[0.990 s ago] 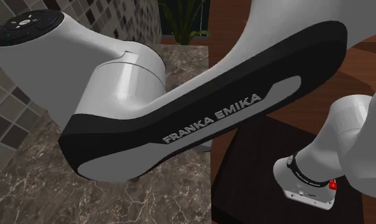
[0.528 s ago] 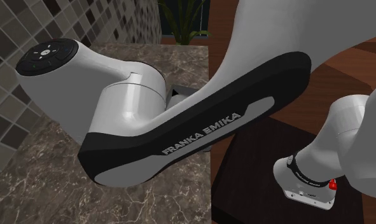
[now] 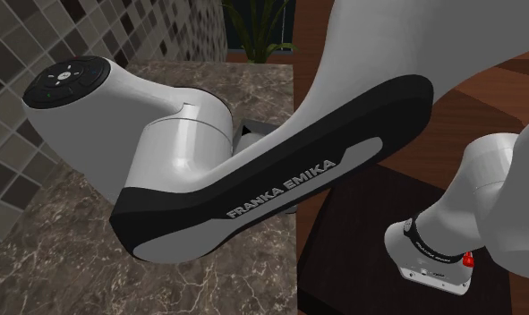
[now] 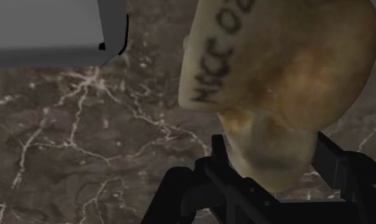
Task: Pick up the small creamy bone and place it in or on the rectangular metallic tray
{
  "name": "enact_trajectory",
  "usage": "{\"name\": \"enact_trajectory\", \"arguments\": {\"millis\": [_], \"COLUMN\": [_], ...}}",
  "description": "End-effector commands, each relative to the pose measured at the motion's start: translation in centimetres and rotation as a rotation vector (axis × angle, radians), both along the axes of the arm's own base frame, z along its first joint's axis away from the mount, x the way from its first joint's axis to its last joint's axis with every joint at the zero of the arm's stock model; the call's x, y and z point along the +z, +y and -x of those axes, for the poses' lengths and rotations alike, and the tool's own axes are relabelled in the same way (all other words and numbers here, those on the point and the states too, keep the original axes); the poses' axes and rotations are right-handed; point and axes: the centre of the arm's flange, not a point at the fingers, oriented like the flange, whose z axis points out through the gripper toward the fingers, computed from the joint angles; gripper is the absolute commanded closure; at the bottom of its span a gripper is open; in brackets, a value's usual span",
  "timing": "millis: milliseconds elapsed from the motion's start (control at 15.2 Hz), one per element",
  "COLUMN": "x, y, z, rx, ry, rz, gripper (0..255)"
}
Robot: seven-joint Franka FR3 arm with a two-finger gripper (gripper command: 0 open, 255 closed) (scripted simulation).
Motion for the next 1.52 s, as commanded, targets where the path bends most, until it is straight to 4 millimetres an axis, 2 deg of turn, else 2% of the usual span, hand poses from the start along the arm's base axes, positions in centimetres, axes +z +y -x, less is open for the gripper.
{"name": "enact_trajectory", "arguments": {"millis": [0,528,1452], "x": [0.0,0.0,7.4], "y": [0.0,0.0,0.0], "z": [0.0,0.0,0.0], "rx": [0.000,0.000,0.000], "ry": [0.000,0.000,0.000], "rz": [0.000,0.000,0.000], "gripper": [255,255,255]}}
